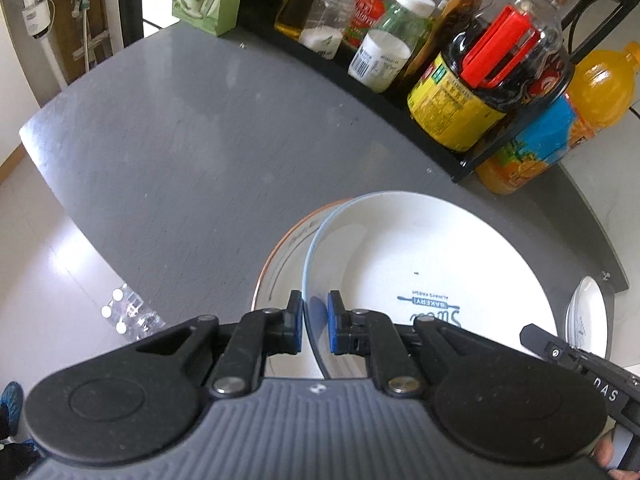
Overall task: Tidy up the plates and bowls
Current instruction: 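Lower the 'Sweet' plate onto the flower-print plate with both grippers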
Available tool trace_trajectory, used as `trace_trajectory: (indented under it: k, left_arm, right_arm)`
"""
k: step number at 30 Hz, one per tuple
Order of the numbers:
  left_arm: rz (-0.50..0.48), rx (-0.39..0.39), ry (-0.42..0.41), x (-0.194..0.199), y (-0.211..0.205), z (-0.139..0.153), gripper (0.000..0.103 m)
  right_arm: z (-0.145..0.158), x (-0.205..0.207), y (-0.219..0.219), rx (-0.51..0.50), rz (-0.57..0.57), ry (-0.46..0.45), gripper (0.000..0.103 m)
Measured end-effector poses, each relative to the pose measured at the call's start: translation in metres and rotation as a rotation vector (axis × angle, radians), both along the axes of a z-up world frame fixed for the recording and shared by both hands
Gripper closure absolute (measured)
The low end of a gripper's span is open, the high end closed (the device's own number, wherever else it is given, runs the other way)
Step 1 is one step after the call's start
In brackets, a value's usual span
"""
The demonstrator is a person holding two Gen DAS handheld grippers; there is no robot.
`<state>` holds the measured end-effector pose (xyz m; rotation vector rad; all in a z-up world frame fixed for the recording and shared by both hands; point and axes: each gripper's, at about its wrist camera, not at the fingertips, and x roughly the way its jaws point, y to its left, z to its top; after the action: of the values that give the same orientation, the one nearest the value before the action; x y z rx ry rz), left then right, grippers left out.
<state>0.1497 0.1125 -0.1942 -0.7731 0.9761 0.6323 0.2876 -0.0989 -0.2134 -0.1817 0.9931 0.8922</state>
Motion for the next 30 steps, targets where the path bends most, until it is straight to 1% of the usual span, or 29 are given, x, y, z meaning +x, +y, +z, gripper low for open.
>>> trace_trajectory:
  k: [4,8,15,18,22,30]
  left_arm:
    - [0.003,-0.019,0.017,-0.005,0.000,-0.010,0.092]
    - [-0.010,-0.011,0.033,-0.006,-0.001,-0.015,0.092]
    - [-0.066,0.048,0.061,0.002,-0.005,-0.018,0.090]
    - [-0.070,0.041,0.068,0.003,-0.003,-0.023,0.090]
    - [-0.073,0.040,0.066,0.007,0.000,-0.025,0.089]
    - [-0.090,0.074,0.073,0.014,0.003,-0.022,0.088]
  right_arm:
    - [-0.004,-0.005,0.002,-0.027,0.019,0.000,0.091]
    - [-0.011,-0.009,-0.001,-0.058,0.027,0.020,0.091]
    - [-0.019,-0.018,-0.002,-0.100,0.034,0.025,0.090]
    - [-0.023,-0.020,-0.002,-0.111,0.032,0.032,0.089]
    - [-0.023,-0.021,0.001,-0.123,0.034,0.014,0.086]
    - [-0.026,-0.021,0.007,-0.135,0.018,0.030,0.084]
